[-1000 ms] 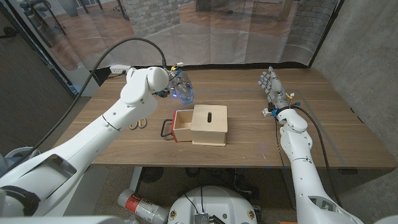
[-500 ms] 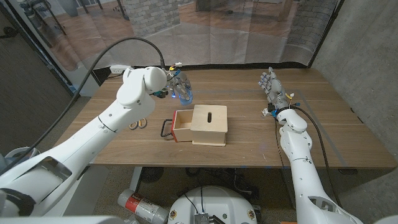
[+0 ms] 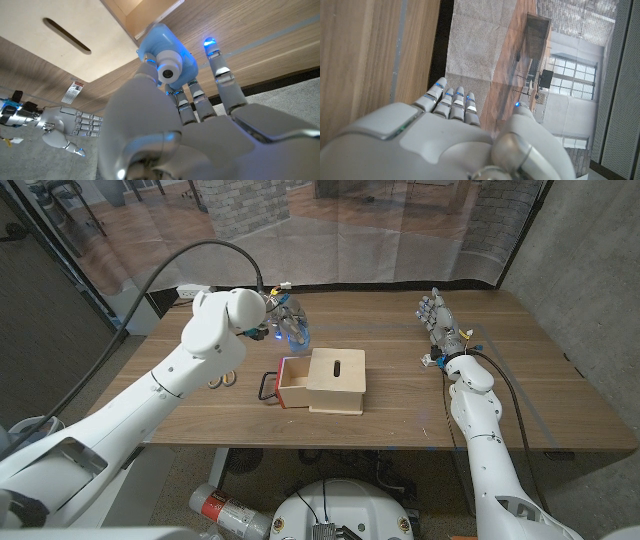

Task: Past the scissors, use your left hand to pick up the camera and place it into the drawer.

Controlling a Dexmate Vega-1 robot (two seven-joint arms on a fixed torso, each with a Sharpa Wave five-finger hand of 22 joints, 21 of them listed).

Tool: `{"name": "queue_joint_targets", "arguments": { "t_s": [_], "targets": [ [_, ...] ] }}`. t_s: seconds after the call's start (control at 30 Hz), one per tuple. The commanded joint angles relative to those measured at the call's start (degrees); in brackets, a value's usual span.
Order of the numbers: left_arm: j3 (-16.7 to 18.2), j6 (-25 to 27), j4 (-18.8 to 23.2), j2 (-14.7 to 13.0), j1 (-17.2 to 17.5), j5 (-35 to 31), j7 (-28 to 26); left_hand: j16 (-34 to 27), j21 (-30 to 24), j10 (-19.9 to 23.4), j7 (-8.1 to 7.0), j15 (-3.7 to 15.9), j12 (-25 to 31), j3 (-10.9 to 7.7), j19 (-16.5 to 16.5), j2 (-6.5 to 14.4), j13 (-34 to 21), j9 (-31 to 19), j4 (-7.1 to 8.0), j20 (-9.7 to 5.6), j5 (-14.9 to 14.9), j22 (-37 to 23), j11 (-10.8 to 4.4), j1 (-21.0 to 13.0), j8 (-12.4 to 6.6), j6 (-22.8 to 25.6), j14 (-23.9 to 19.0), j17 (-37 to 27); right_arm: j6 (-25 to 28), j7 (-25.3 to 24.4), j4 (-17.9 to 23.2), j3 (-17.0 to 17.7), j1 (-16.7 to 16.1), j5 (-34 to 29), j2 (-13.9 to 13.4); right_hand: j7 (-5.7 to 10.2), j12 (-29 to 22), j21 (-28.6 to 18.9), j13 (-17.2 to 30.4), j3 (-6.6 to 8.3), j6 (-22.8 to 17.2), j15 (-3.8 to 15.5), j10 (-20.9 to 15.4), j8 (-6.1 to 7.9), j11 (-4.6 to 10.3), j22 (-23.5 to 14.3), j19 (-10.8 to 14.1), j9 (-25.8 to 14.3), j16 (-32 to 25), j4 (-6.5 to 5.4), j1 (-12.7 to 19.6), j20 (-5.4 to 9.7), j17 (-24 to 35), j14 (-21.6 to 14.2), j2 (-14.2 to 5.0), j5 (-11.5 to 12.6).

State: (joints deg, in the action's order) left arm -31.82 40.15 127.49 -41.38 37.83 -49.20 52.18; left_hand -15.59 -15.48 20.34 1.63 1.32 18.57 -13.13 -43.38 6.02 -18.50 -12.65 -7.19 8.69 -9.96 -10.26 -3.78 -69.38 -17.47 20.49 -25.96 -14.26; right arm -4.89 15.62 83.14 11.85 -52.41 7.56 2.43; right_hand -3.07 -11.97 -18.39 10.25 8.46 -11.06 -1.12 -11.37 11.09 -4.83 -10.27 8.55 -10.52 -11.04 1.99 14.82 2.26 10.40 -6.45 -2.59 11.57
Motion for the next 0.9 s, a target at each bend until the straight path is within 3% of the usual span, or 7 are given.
{"name": "queue_joint_targets", "arguments": {
  "t_s": [0.03, 0.5, 0.9],
  "targets": [
    [0.7, 1.3, 3.7, -1.4, 1.8, -0.8, 2.0, -0.3, 0.1, 0.5, 0.06, 0.11, -0.2, -0.32, 0.0, 0.5, -0.2, -0.1, 0.01, -0.17, -0.2, -0.2, -0.04, 0.0, -0.22, 0.6, -0.7, -0.1, 0.0, -0.1, 0.4, -0.2, 0.0, -0.1, 0.2, 0.02, -0.2, 0.3, 0.3, 0.31, -0.5, 0.19, -0.3, 0.1, 0.04, -0.1, 0.6, -0.3, 0.1, 0.31, -0.1, 0.4, 0.2, -0.7, -0.38, -0.1],
    [2.3, 4.2, 7.5, -3.0, 4.9, -1.7, 3.3, -0.1, 0.3, 0.6, 0.12, -0.01, -0.4, -0.44, 0.0, 0.5, -0.4, -0.1, 0.0, -0.22, -0.2, -0.2, 0.0, 0.0, -0.12, 0.7, -0.8, -0.1, 0.3, -0.4, 1.1, -0.6, -0.1, -0.6, 0.1, 0.06, -0.2, 0.5, 0.3, 0.29, -0.5, 0.14, -0.5, 0.11, 0.0, -0.1, 0.6, -0.3, 0.1, 0.37, -0.1, 0.38, 0.2, -0.7, -0.42, -0.1],
    [2.3, 5.3, 9.0, -4.0, 5.6, -2.3, 5.0, 0.0, 0.6, 0.6, 0.13, 0.02, -0.6, -0.52, 0.3, 0.5, -0.6, -0.1, 0.01, -0.26, -0.2, -0.2, -0.12, 0.0, -0.04, 0.8, -0.8, -0.2, 0.4, -0.4, 0.9, -0.7, -0.1, -0.6, 0.2, 0.08, -0.2, 0.7, 0.3, 0.28, -0.5, 0.17, -0.4, 0.1, 0.1, -0.1, 0.7, -0.3, 0.1, 0.41, -0.1, 0.36, 0.2, -0.7, -0.47, -0.2]
  ]
}}
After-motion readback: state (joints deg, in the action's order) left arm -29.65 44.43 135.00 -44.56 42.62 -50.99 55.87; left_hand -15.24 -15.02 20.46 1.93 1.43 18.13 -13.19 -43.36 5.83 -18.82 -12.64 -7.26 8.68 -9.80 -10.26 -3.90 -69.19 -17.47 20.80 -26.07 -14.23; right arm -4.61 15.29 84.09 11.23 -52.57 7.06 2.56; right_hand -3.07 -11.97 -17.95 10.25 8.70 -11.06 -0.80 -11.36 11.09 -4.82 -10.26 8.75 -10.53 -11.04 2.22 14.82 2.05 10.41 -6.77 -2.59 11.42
